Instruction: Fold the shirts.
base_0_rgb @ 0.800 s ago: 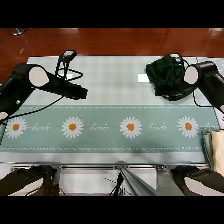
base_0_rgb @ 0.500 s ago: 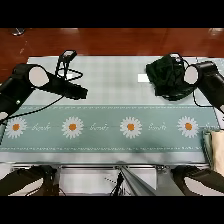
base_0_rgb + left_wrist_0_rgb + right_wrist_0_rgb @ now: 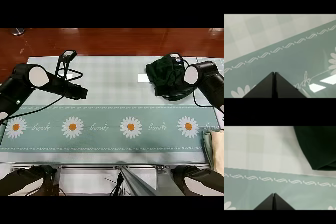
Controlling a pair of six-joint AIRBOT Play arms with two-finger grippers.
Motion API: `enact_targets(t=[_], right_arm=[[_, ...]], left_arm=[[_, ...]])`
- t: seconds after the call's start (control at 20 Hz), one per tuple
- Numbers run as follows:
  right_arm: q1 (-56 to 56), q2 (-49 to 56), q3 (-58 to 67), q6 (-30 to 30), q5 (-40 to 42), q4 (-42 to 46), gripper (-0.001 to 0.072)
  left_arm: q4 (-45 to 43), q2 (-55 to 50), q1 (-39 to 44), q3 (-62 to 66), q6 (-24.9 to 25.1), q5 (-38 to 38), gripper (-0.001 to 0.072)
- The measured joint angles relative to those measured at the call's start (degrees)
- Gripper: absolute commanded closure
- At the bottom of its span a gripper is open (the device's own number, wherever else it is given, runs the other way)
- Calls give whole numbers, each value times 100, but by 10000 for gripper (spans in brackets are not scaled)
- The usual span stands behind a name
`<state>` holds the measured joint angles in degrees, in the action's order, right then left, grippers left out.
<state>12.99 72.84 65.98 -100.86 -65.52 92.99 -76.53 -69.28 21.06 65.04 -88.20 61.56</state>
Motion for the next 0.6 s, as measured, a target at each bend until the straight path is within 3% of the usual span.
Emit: enact_targets(t=[0.35,0.4,0.45,0.5,0.6], right_arm=[[0,0,-2,0,146,0,689],[0,2,0,4,227,7,649],[0,2,-2,33,363,59,316],[0,11,0,74,562,192,83],[-20,33,-2,94,1126,761,90]], left_arm=[[0,-2,0,-2,0,-157,653],[-2,-4,0,-2,4,-219,420],[-48,-13,0,-2,4,-332,1],[-136,-31,-4,-2,4,-420,5],[-380,-72,-11,-2,-9,-640,6]])
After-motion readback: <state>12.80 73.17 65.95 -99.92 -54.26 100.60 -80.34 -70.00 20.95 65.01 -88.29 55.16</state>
